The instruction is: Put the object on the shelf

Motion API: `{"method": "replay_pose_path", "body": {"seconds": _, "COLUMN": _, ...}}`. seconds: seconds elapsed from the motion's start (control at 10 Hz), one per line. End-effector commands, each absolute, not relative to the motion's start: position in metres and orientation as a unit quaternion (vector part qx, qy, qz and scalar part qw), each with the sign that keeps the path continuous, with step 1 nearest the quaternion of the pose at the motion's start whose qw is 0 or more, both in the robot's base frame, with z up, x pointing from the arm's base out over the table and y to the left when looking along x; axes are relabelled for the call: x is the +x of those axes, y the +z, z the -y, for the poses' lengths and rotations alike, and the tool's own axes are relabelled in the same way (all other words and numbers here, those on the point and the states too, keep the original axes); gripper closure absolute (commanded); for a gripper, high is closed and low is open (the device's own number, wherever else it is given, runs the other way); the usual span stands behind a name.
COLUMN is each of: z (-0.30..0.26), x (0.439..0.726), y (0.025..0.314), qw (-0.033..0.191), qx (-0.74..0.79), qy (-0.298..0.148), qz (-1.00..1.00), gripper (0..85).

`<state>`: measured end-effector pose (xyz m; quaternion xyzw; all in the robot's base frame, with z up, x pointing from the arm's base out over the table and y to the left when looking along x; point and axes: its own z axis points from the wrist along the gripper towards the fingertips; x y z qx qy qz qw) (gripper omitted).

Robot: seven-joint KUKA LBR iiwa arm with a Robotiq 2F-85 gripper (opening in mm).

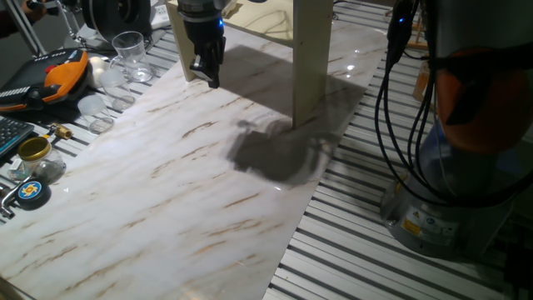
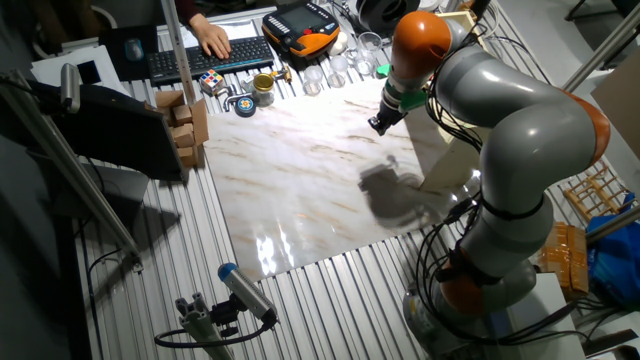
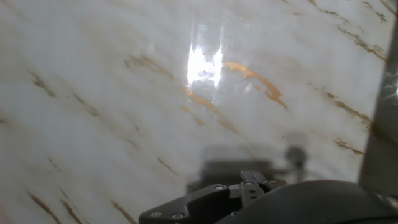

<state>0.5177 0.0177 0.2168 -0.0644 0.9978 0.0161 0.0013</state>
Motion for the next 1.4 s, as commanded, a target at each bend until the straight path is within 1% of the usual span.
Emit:
{"method": "replay_pose_path", "body": {"seconds": 0.0, "z": -0.0178, "x": 0.5178, "y": 0.2170, "qw": 0.001, "qx": -0.064, "qy": 0.016, "qz": -0.998, "gripper": 85.0}}
{"method": "replay_pose_path", "body": {"seconds": 0.3, "z": -0.0180, "x": 0.5180, "y": 0.2172, "qw": 0.001, "qx": -0.063, "qy": 0.015, "qz": -0.998, "gripper": 85.0}}
{"method": "replay_pose_path", "body": {"seconds": 0.6, "z": -0.0188, "x": 0.5182, "y": 0.2181, "qw": 0.008, "qx": -0.056, "qy": 0.010, "qz": -0.998, "gripper": 85.0}}
{"method": "replay_pose_path", "body": {"seconds": 0.9, "z": -0.0200, "x": 0.5187, "y": 0.2194, "qw": 0.009, "qx": -0.055, "qy": 0.006, "qz": -0.998, "gripper": 85.0}}
{"method": "replay_pose_path", "body": {"seconds": 1.3, "z": -0.0211, "x": 0.5196, "y": 0.2199, "qw": 0.005, "qx": -0.049, "qy": 0.008, "qz": -0.999, "gripper": 85.0}}
